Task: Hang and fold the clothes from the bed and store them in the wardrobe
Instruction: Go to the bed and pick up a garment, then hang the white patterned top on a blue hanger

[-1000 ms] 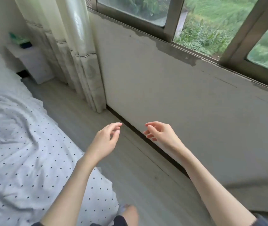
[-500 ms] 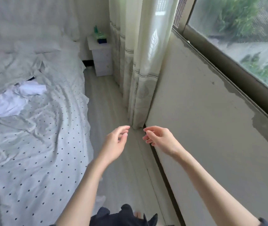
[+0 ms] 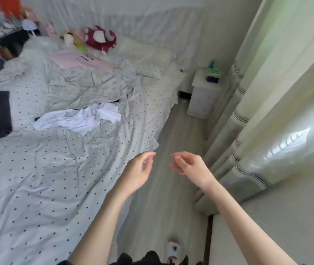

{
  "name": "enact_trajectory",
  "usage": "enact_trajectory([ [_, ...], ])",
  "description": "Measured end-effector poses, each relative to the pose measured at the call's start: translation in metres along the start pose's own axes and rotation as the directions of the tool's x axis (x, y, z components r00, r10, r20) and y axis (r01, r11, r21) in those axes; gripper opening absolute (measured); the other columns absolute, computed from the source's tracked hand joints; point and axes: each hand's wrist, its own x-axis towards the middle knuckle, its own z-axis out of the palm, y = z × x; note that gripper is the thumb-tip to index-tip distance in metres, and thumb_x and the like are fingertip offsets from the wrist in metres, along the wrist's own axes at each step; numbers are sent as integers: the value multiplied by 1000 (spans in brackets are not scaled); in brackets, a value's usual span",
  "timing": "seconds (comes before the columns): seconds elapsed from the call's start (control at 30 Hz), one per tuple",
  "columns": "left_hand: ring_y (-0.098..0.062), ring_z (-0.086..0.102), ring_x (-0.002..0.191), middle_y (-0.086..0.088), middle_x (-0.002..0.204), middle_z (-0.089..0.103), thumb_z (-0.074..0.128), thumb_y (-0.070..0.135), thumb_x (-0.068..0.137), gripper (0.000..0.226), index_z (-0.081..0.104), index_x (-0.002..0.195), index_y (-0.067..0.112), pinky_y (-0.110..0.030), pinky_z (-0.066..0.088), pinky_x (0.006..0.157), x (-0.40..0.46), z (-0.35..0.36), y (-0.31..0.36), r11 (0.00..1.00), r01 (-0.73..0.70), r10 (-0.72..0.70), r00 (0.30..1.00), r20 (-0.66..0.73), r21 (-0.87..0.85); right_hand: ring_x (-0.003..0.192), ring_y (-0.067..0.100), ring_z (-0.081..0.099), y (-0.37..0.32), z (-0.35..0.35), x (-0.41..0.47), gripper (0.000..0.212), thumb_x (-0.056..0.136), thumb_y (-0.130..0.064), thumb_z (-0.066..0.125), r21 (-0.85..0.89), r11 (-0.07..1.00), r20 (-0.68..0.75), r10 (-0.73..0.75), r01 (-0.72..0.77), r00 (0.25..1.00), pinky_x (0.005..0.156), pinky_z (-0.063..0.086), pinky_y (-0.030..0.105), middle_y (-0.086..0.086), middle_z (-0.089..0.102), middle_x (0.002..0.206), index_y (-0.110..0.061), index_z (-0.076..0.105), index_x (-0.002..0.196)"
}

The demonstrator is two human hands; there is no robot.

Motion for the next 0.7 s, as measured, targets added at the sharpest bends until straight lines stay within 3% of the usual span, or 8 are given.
enact_trajectory([
  [0.1,-7,57,104,7,115,60,44,12,98,29,58,123,16,-7,37,81,41,-4,4,999,52,-51,996,-67,12,78,14,63,-13,-18,61,20,97,-13,46,-24,999,76,-28,30,997,85,49,32,2,69,84,-9,66,99],
  [0.37,-6,54,105,9,120,58,44,18,99,30,56,125,22,-15,37,87,142,-42,-29,961,275,-275,927,-255,-38,77,12,65,-59,-4,224,18,98,-17,46,-12,997,375,-67,77,925,81,50,28,-3,68,82,-16,63,103],
  [0.7,-9,55,102,2,124,58,43,19,99,29,57,124,22,-18,39,86,311,-111,-98,932,351,-362,875,-321,-94,71,7,63,-127,46,424,17,98,-17,45,-123,980,512,-70,154,856,64,46,11,-5,67,82,-18,61,102],
])
